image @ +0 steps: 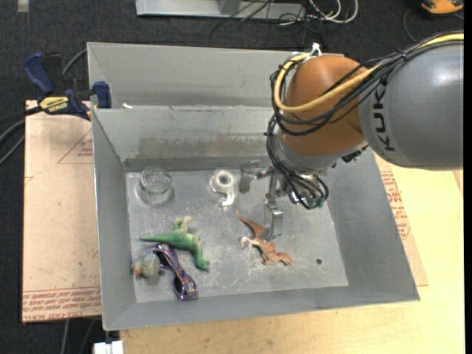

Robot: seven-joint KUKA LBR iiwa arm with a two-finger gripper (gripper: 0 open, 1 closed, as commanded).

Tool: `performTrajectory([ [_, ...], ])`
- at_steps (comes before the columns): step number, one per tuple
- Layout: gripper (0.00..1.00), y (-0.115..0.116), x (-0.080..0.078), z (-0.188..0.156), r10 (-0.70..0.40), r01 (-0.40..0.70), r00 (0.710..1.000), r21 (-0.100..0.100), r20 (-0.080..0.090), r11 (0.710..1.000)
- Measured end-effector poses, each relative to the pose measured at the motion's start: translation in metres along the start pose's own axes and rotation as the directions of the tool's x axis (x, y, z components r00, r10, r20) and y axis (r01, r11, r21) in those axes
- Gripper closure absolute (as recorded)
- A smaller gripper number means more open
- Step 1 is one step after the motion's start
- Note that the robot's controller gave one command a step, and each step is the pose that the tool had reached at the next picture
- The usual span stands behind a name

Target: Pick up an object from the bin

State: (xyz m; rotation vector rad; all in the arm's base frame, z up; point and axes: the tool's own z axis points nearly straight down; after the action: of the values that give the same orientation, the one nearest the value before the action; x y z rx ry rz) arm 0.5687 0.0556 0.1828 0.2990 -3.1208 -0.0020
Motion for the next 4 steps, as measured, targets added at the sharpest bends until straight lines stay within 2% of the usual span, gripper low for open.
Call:
performTrajectory([
  [1, 0.0, -0.006, 0.004, 0.006, -0.005, 0.005, 1.0, 0.001, -0.004, 1.0],
  [2, 0.0, 0.042, 0.004, 0.051, -0.299, 0.299, 0.954, -0.001, 0.002, 0.954],
  [3, 0.0, -0.04, 0.062, 0.024, -0.196, 0.196, 0.981, -0.001, -0.003, 0.981],
  [4, 0.0, -0.031, 0.072, 0.054, -0.214, 0.214, 0.977, -0.001, 0.002, 0.977],
])
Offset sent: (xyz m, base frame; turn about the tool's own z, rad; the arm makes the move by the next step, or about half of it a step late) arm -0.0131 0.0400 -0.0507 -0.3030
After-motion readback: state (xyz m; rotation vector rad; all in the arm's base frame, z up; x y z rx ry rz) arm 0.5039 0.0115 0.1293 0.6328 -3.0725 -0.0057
